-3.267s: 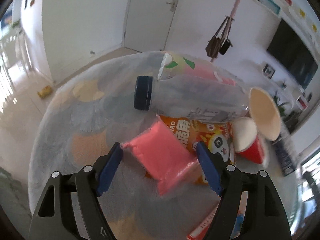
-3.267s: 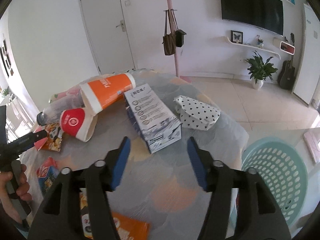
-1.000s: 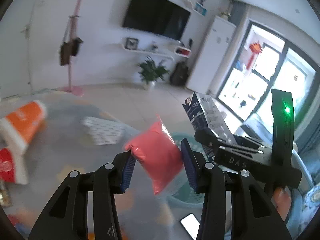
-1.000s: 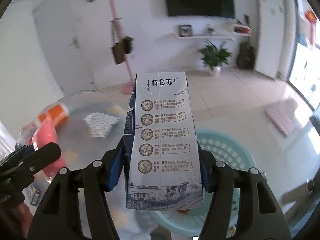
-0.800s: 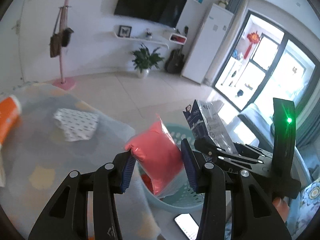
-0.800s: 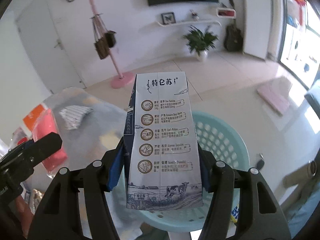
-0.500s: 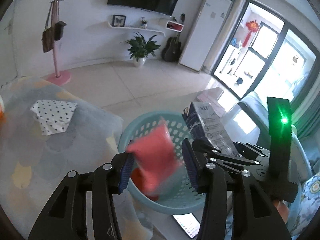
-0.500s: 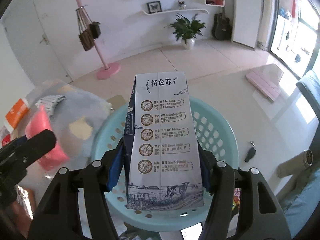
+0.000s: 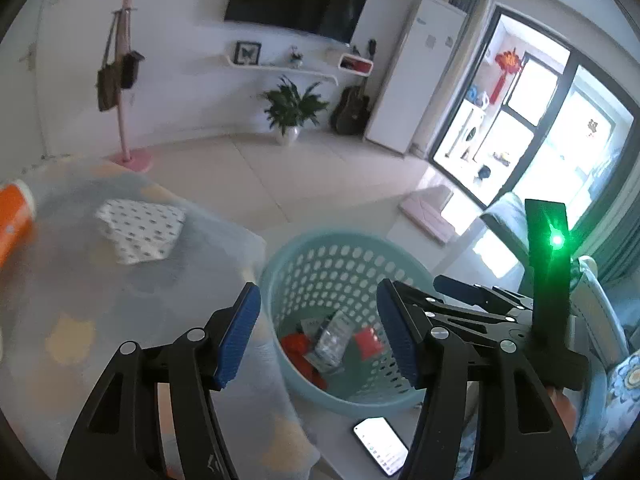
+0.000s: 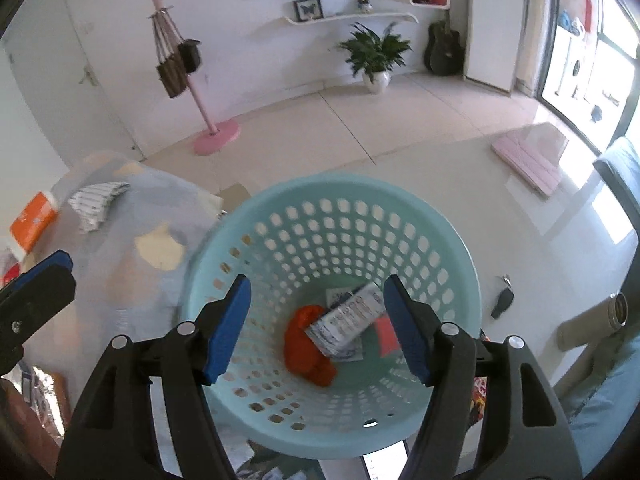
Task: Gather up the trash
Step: 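Carry the pink packet and white carton over the basket and release both, then return both tools to the table and grasp the clear plastic bottle with the left tool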
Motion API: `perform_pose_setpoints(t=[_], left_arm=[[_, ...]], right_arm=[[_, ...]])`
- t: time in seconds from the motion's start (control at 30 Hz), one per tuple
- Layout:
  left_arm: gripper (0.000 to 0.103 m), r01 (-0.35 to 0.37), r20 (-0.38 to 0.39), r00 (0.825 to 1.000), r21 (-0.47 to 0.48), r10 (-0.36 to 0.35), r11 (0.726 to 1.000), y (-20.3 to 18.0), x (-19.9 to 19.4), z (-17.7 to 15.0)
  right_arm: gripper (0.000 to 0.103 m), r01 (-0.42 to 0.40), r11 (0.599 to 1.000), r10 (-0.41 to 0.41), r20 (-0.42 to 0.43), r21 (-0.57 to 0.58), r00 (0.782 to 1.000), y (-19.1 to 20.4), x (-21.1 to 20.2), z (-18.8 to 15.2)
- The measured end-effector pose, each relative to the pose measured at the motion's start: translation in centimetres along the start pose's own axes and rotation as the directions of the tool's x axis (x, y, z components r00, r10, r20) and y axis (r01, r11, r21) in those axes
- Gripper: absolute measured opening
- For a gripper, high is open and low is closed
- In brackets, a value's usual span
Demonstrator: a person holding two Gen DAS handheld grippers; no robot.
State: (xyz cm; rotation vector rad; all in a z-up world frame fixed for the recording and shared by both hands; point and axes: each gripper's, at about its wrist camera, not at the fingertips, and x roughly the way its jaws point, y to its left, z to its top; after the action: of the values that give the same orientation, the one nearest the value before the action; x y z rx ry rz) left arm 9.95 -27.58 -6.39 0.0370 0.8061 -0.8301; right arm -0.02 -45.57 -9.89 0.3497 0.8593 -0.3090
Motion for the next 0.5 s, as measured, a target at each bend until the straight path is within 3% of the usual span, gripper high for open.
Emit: perform_pose_setpoints(t=[0.23, 0.3, 0.37, 0.5], left_arm=[[0.058, -0.068, 0.112, 0.991, -0.033, 0.071, 0.997, 2.1, -5.6, -0.7], [0.058, -0.088, 0.137, 0.986, -0.055, 0.095, 0.995, 3.0, -7.3, -1.2], [0.058, -0.095, 0.157, 0.982, -0.099, 0.110, 0.991, 4.5, -9.3, -1.8], [0.058, -0.110, 0.181, 0.973, -0.189, 0.144, 0.976, 8.0, -12.7, -3.1]], right_arm=[[0.065, -0.098, 0.989, 0.110, 0.113, -0.106, 0.987, 5.8, -3.4, 0.3], [0.058, -0.120, 0.981, 0.140, 0.127, -0.154, 0.982, 8.0, -3.9, 0.0], [0.044, -0.145, 0.969, 0.171, 0.118, -0.200, 0.978, 10.3, -3.9, -0.4], [0.034, -0.195, 0.946, 0.227, 0.097, -0.258, 0.969, 14.1, -3.7, -1.2]])
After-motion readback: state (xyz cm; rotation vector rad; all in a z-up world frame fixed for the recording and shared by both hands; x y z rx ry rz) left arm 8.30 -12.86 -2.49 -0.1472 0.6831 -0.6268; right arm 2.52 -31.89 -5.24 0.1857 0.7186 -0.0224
